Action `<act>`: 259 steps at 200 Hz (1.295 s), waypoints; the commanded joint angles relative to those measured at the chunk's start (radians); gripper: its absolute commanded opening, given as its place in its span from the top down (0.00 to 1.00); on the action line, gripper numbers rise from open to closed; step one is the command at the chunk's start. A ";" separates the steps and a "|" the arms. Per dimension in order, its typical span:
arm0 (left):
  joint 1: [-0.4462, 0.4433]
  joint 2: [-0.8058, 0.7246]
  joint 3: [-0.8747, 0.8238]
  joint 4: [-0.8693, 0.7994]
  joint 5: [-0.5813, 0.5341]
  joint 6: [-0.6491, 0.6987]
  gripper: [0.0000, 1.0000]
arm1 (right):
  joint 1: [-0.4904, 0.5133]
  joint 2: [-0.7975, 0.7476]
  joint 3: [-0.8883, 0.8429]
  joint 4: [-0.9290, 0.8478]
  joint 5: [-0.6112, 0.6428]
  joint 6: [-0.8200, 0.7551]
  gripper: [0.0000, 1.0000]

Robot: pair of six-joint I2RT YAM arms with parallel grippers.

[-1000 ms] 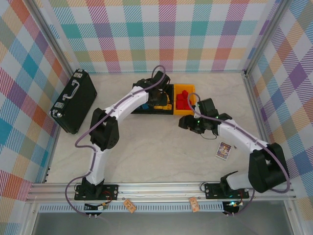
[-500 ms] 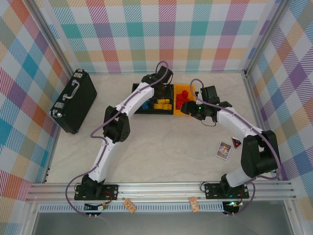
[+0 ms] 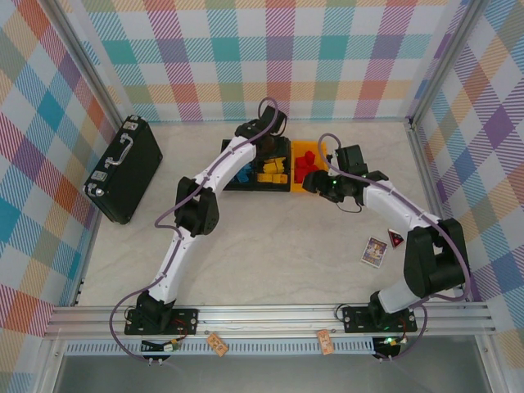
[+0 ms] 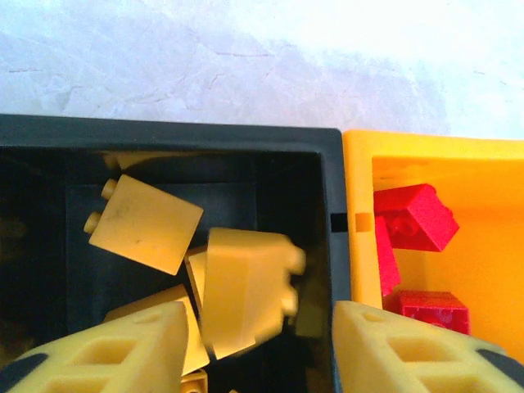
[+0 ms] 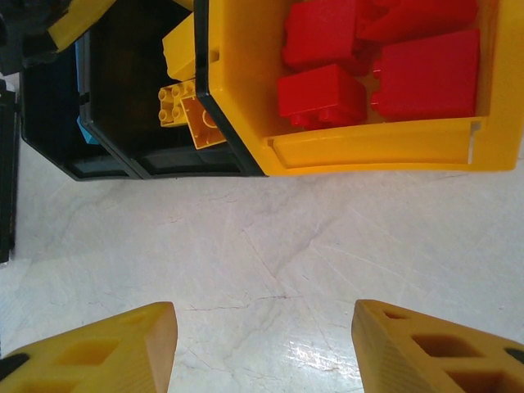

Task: Sort the legos into containers by color
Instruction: Place the lego in the container, then reset both arms

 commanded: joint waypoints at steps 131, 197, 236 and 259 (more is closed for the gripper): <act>-0.020 -0.658 -0.795 0.287 0.001 -0.036 0.41 | -0.005 -0.147 -0.028 -0.057 0.064 -0.079 0.34; 0.074 -1.049 -1.300 0.375 -0.106 0.024 0.00 | -0.040 -0.207 -0.033 -0.078 0.309 -0.122 0.01; 0.182 -1.290 -1.526 0.415 -0.289 0.091 0.01 | -0.064 -0.262 -0.081 -0.035 0.518 -0.118 0.01; 0.286 -1.410 -1.709 0.577 -0.435 0.154 0.00 | -0.068 -0.274 -0.150 0.050 0.753 -0.137 0.01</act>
